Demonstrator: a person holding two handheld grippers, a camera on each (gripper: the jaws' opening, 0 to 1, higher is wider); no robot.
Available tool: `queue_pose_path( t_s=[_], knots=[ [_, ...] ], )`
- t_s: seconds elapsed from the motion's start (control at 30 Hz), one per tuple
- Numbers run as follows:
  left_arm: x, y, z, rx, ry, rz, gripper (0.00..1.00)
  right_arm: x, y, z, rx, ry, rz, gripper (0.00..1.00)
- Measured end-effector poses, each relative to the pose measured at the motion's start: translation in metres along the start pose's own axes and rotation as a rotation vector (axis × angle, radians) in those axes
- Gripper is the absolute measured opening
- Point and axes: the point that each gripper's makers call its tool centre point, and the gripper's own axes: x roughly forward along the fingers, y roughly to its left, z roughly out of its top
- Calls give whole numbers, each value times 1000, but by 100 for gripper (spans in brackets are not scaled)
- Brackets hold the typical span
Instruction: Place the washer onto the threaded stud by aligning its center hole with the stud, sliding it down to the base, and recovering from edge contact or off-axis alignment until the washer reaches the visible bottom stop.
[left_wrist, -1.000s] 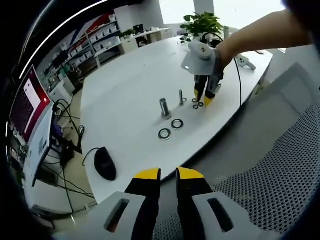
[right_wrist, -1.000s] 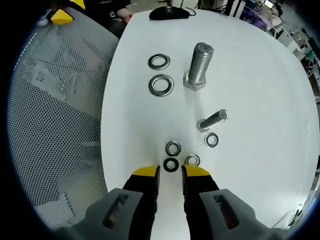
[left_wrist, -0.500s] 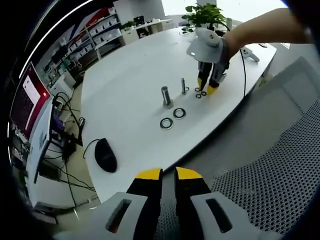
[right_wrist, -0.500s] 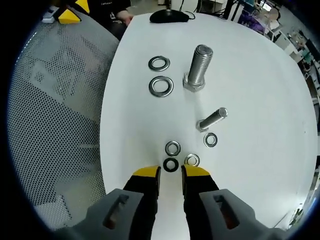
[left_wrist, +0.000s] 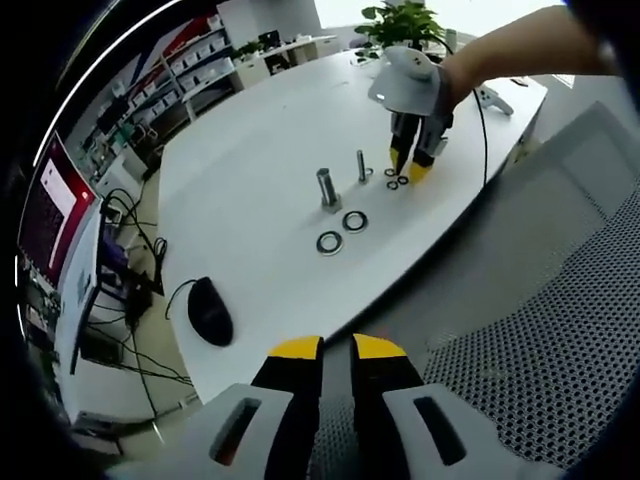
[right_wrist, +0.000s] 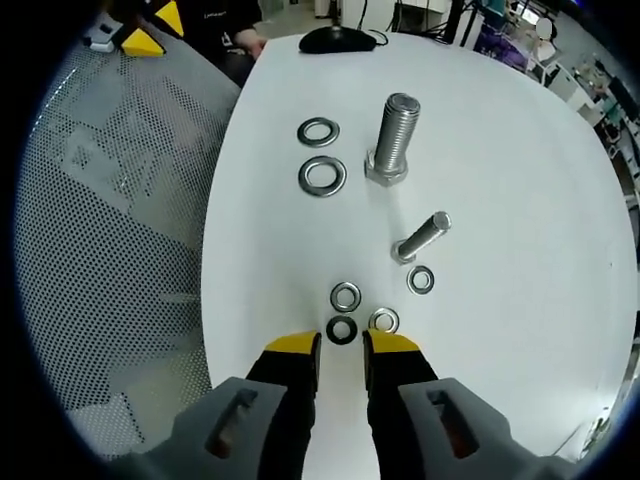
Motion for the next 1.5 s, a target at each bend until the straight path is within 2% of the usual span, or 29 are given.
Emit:
queue_pose_path(
  t_s=[0.07,0.2,0.37,0.6,0.93,1.5],
  knots=[
    [1,0,0,0,1,-1,8,1,0,3,32,-19,-8,20],
    [2,0,0,0,3,-1,8,1,1,4,12,-21,-22,20],
    [1,1,0,-8,3,3,9,1,0,4,27,-30,-24,19],
    [3,2,0,-12,4,5,9,1,0,3,0,-14,-33,15],
    [2,2,0,-16,5,7,9,0,-1,4,22,-7,-20,13],
    [2,2,0,-25,7,12,9,-33,-6,22,-3,0,17,13]
  ],
)
